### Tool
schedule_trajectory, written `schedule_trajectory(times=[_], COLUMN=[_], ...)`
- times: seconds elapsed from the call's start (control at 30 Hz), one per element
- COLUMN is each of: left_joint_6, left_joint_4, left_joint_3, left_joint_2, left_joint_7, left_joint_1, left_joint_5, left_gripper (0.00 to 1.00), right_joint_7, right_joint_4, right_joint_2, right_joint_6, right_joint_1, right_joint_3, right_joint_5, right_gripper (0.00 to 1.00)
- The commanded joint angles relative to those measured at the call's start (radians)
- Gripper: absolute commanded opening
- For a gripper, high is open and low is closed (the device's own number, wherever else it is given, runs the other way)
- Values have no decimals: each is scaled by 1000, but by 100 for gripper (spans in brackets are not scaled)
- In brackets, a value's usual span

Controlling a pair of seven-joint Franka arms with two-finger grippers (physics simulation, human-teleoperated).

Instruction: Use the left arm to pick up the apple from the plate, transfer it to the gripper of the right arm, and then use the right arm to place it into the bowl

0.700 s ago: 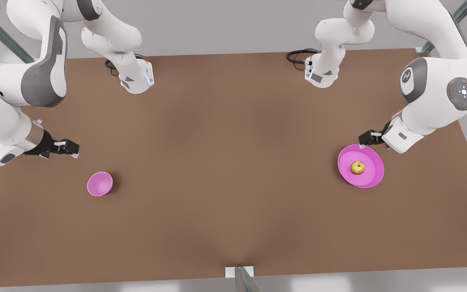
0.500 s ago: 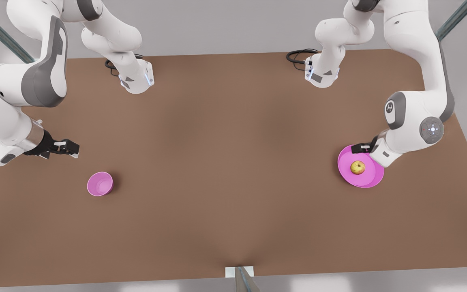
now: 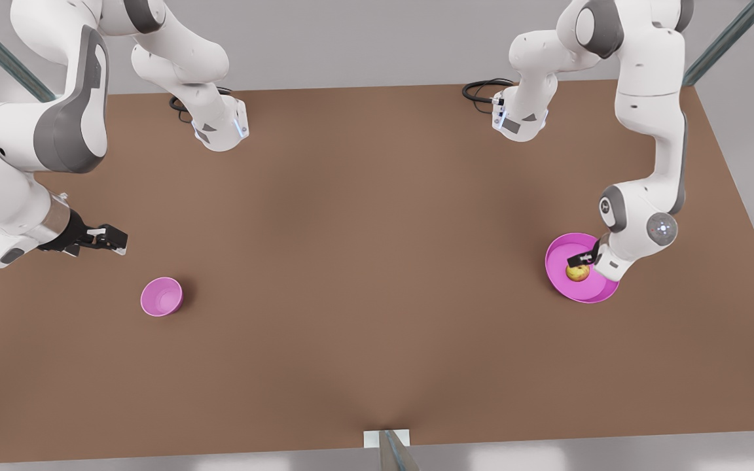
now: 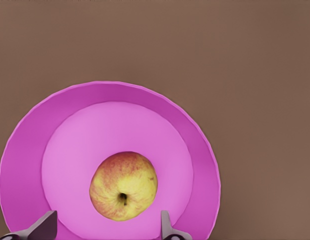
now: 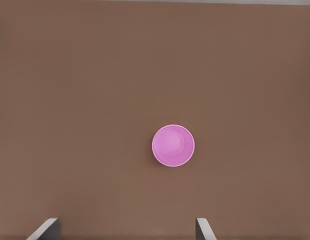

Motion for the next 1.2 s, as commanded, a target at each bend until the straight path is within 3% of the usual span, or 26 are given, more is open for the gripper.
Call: schedule_trajectory(times=[0.0,0.47,0.6,0.93,1.03,1.1,1.17], left_joint_6=[94,139,139,111,-262,-360,-360], left_joint_4=[0,0,0,54,284,397,488], left_joint_3=[-1,-1,-3,-9,-67,-69,-70], left_joint_2=[16,115,122,79,56,65,99], left_joint_7=[31,40,40,48,-243,-773,-1175], left_joint_1=[0,-5,-5,-10,-46,-227,-356], left_joint_5=[2,2,2,-1,-187,-305,-582], left_gripper=[100,100,83,73,72,73,73], right_joint_7=[-3,-2,-3,-3,-3,-3,-3], right_joint_4=[0,2,2,2,2,2,2], right_joint_2=[-1,-1,-1,-1,-1,-1,-1], right_joint_6=[0,3,3,3,3,3,3], right_joint_1=[0,5,3,2,2,2,2], right_joint_3=[0,5,5,5,5,5,3], right_joint_5=[1,27,28,30,28,28,28], right_gripper=[100,100,100,100,100,100,100])
